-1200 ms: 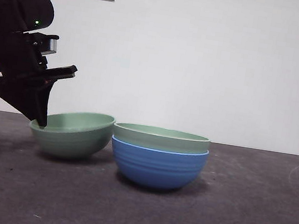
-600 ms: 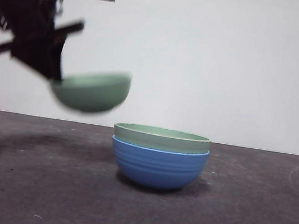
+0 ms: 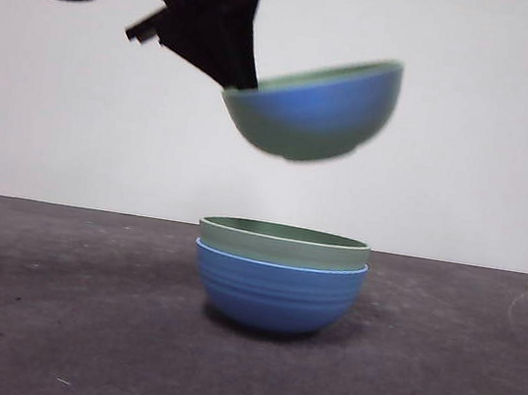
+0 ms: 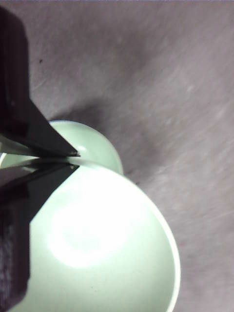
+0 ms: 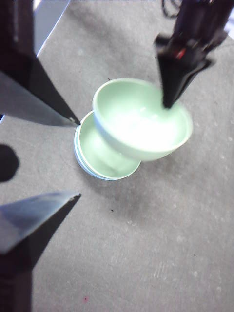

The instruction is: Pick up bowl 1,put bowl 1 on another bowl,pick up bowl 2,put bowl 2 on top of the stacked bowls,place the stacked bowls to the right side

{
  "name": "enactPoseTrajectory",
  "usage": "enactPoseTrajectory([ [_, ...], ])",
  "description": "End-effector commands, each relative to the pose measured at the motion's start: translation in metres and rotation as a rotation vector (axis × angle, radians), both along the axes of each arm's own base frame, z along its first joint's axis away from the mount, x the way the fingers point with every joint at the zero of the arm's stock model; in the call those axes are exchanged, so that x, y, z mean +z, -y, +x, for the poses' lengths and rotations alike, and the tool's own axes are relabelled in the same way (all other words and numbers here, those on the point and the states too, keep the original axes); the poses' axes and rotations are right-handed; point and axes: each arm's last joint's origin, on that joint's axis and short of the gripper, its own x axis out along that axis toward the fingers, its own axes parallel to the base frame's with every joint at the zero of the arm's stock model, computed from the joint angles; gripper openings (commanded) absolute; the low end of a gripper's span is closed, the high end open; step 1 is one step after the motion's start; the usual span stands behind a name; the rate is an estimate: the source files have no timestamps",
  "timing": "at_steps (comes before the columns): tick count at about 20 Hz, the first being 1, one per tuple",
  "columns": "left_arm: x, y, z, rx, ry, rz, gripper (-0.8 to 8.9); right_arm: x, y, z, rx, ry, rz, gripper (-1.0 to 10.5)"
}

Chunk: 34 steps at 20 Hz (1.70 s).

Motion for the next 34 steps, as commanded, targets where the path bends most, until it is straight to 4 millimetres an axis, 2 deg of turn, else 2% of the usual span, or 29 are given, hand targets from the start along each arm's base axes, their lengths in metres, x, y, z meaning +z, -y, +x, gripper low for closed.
enactPoseTrajectory([
  [1, -0.023, 0.011, 0.010, -0.008, -0.037, 0.049, -0.08, 0.000, 0.000, 0.000, -0.005, 0.000, 0.004, 2.2],
  [5, -0.051, 0.020, 0.020, -0.006, -0.096, 0.100, -0.08, 0.000, 0.000, 0.000, -0.005, -0.001, 0.004, 2.2],
  [7, -0.058, 0.020, 0.022, 0.002, -0.109, 0.126, -0.08, 0.000, 0.000, 0.000, -0.005, -0.001, 0.004, 2.2],
  [13, -0.060, 0.019, 0.021, -0.031, -0.098, 0.174, 0.07, 0.000, 0.000, 0.000, -0.005, -0.001, 0.004, 2.2],
  [14, -0.061, 0.019, 0.020, -0.034, -0.109, 0.177, 0.30, 0.000, 0.000, 0.000, -0.005, -0.001, 0.004, 2.2],
  [17, -0.062, 0.018, 0.018, -0.035, -0.129, 0.190, 1.87, 0.000, 0.000, 0.000, -0.005, -0.001, 0.004, 2.2],
  [22, -0.058, 0.019, 0.020, -0.029, -0.109, 0.175, 1.98, 0.000, 0.000, 0.000, -0.005, -0.001, 0.004, 2.2],
  [25, -0.037, 0.015, 0.021, -0.017, -0.111, 0.181, 1.98, -0.002, -0.003, 0.004, -0.015, -0.022, 0.007, 2.3],
  [28, 0.003, 0.006, 0.018, -0.004, -0.092, 0.170, 1.98, -0.010, -0.012, 0.019, -0.016, -0.077, -0.027, 2.3],
  [29, 0.020, 0.002, 0.013, 0.000, -0.080, 0.163, 1.98, -0.014, -0.017, 0.027, -0.017, -0.103, -0.043, 2.8],
  [31, 0.051, -0.007, 0.000, -0.017, -0.047, 0.159, 1.98, -0.026, -0.029, 0.046, -0.017, -0.161, -0.080, 4.8],
  [32, 0.065, -0.013, -0.009, -0.025, -0.030, 0.157, 1.98, -0.033, -0.035, 0.057, -0.017, -0.188, -0.097, 5.2],
  [34, 0.087, -0.026, -0.029, -0.041, 0.008, 0.153, 1.98, -0.049, -0.050, 0.081, -0.018, -0.227, -0.121, 5.2],
])
